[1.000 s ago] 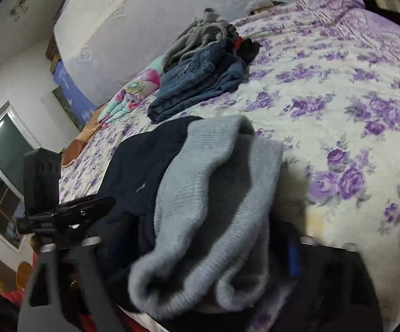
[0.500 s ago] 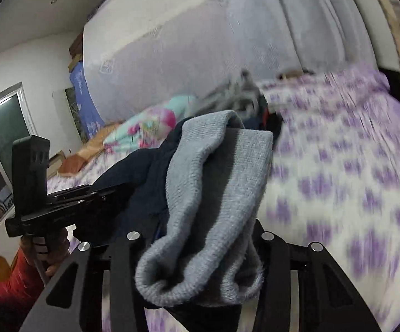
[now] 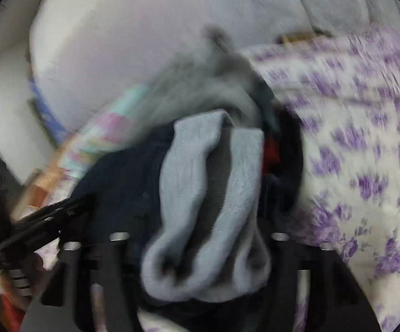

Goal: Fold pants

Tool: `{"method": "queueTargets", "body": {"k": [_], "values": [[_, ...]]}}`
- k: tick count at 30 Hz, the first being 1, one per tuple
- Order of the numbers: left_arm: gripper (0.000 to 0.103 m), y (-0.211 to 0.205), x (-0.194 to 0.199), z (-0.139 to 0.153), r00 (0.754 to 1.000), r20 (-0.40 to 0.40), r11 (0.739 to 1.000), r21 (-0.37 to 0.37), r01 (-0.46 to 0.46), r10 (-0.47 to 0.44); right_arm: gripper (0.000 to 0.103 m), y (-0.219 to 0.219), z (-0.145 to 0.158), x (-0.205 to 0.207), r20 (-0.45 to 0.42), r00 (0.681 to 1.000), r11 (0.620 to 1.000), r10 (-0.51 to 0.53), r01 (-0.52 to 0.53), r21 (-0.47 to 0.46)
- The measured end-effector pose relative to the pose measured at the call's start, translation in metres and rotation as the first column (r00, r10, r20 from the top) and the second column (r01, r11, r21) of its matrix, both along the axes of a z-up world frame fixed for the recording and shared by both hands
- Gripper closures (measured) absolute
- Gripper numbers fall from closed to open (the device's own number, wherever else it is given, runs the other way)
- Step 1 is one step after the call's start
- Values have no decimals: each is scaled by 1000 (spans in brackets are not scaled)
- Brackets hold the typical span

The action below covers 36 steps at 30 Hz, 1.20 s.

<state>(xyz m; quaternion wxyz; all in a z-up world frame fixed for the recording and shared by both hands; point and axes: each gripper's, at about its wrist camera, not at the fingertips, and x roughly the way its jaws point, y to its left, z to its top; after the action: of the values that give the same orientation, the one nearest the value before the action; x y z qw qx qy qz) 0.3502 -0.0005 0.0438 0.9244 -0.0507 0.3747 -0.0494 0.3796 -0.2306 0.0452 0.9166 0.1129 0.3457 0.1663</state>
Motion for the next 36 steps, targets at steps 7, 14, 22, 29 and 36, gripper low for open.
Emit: {"method": "queueTargets", "body": {"k": [7, 14, 22, 29, 36], "values": [[5, 4, -24, -8, 972, 218, 988, 106, -109, 83, 4, -12, 18, -12, 134, 990, 996, -51, 60, -62], [5, 7, -56, -1, 969, 223, 985, 113, -133, 106, 4, 41, 49, -83, 481, 876, 913, -16, 209, -350], [4, 7, -60, -19, 961, 258, 983, 123, -139, 104, 4, 6, 23, -60, 303, 945, 966, -122, 183, -182], [4, -4, -92, -13, 937, 334, 957, 224, -182, 100, 4, 14, 32, -135, 490, 866, 947, -101, 235, -221], [4, 5, -120, -13, 938, 324, 962, 194, -193, 123, 4, 37, 20, -164, 449, 893, 930, -41, 198, -309]]}}
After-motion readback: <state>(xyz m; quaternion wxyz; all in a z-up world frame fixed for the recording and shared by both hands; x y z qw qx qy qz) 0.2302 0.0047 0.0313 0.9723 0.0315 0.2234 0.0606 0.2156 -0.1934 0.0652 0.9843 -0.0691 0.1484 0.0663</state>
